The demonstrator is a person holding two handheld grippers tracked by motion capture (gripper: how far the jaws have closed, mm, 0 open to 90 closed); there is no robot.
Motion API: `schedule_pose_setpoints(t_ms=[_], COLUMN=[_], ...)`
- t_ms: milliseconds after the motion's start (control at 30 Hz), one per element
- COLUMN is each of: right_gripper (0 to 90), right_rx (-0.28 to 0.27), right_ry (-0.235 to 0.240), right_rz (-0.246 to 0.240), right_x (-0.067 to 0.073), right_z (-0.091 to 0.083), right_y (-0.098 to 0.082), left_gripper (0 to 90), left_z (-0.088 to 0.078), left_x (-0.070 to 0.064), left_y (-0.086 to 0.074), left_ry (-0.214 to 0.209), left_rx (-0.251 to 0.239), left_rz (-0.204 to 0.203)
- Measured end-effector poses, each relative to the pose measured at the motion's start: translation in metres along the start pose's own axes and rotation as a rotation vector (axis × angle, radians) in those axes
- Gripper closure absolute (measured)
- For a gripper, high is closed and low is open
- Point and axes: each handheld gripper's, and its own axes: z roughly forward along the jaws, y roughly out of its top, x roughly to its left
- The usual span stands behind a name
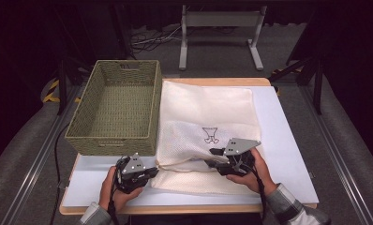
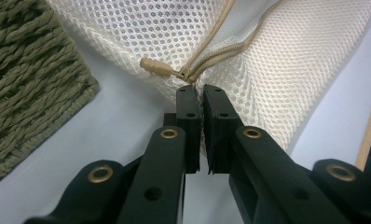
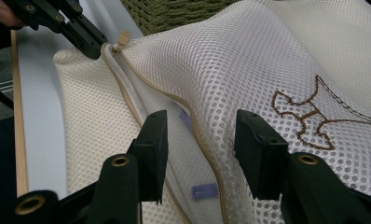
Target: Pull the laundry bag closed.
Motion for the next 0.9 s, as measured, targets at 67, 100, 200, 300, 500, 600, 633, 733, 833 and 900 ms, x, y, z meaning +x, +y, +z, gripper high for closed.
schedule_pose_setpoints(t_ms=[67, 100, 200, 300, 500, 600, 633, 733, 833, 900], right_gripper=[55.7, 55.7, 55.7, 55.7, 56.0, 56.0, 56.0, 56.7, 58.0, 59.3], right_rx=[0.0, -0.001, -0.001, -0.002, -0.001, 0.007, 0.01, 0.007, 0.007, 0.011], right_ry=[0.003, 0.004, 0.01, 0.023, 0.063, 0.081, 0.082, 0.097, 0.108, 0.113], right_rz=[-0.003, -0.005, -0.009, -0.022, -0.055, -0.062, -0.064, -0.065, -0.066, -0.064], right_x=[0.001, 0.002, 0.003, 0.007, 0.02, 0.024, 0.026, 0.03, 0.035, 0.037], right_z=[0.001, 0.002, 0.004, 0.009, 0.022, 0.031, 0.034, 0.041, 0.05, 0.058], right_y=[0.001, 0.002, 0.003, 0.01, 0.021, 0.025, 0.027, 0.033, 0.04, 0.046], left_gripper=[85.9, 85.9, 85.9, 85.9, 85.9, 85.9, 85.9, 85.9, 85.9, 85.9], left_z=[0.0, 0.001, 0.001, 0.002, 0.001, 0.002, 0.003, 0.003, 0.002, 0.002], left_x=[0.0, 0.0, 0.0, 0.001, -0.001, -0.001, -0.001, -0.001, -0.001, -0.001], left_y=[0.0, 0.0, 0.0, -0.001, -0.001, -0.002, -0.002, -0.002, -0.003, -0.003], left_ry=[0.002, 0.001, 0.001, -0.002, 0.004, 0.002, 0.001, 0.002, 0.0, -0.002], left_rx=[0.004, 0.005, 0.006, 0.007, 0.006, 0.008, 0.009, 0.007, 0.004, 0.003], left_rz=[0.005, 0.003, 0.002, 0.003, 0.002, -0.002, -0.001, -0.004, -0.008, -0.01])
